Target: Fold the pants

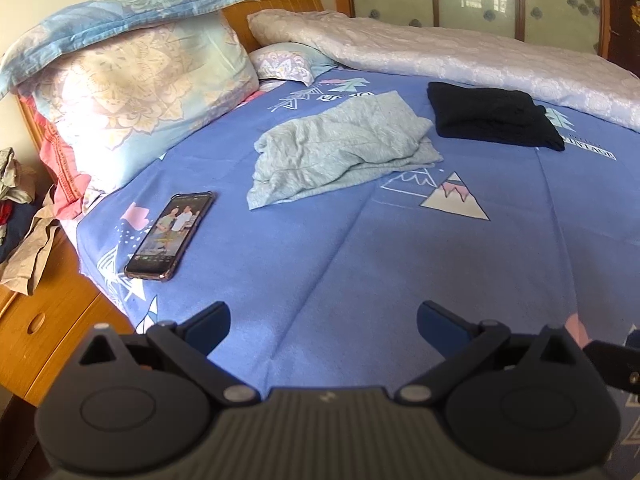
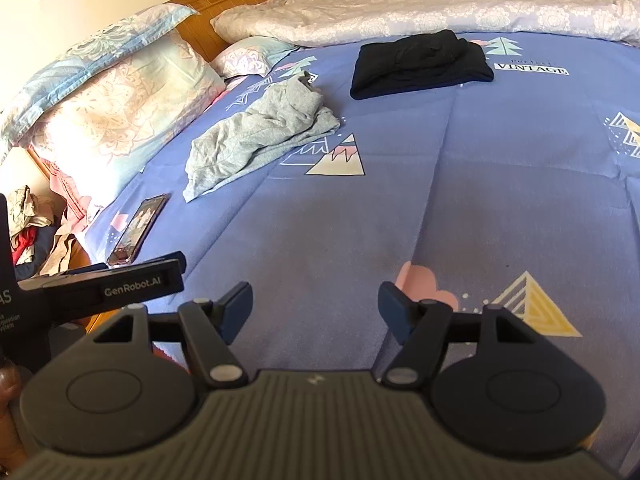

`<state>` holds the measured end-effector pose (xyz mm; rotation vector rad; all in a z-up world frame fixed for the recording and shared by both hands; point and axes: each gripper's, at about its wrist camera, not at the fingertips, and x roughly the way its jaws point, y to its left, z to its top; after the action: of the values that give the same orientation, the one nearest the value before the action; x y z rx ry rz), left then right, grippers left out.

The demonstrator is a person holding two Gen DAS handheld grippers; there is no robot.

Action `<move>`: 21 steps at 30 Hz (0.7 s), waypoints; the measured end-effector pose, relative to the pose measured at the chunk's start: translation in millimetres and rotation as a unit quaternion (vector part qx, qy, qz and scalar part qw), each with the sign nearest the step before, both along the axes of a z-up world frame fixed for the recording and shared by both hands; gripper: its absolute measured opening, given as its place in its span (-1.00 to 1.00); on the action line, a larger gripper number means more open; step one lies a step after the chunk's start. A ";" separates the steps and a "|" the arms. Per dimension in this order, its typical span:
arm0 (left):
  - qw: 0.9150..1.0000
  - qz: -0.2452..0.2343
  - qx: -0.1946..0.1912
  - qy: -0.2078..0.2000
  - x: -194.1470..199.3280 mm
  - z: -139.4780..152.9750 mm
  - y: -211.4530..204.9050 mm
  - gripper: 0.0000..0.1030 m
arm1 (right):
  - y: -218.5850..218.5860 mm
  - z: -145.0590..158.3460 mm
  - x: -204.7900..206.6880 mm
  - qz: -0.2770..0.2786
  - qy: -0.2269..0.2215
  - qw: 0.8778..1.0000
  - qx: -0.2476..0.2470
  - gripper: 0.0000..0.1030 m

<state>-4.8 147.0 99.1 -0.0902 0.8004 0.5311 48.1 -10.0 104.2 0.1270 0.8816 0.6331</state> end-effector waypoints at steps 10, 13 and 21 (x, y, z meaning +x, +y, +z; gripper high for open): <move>1.000 -0.002 0.001 -0.003 -2.9 2.5 -1.6 1.00 | 0.7 1.9 -1.3 -0.003 -0.003 1.000 0.002 0.39; 1.000 -0.002 0.002 0.000 -2.7 2.0 -2.1 1.00 | 0.1 2.7 -1.7 -0.005 -0.005 1.000 0.003 0.39; 1.000 0.001 0.005 0.010 -1.0 -1.5 -1.1 1.00 | 0.9 2.5 -1.9 -0.007 -0.003 1.000 0.003 0.39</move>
<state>-5.8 146.0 97.7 -0.0754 0.8179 0.5381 46.2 -9.1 106.8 0.1370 0.8717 0.6233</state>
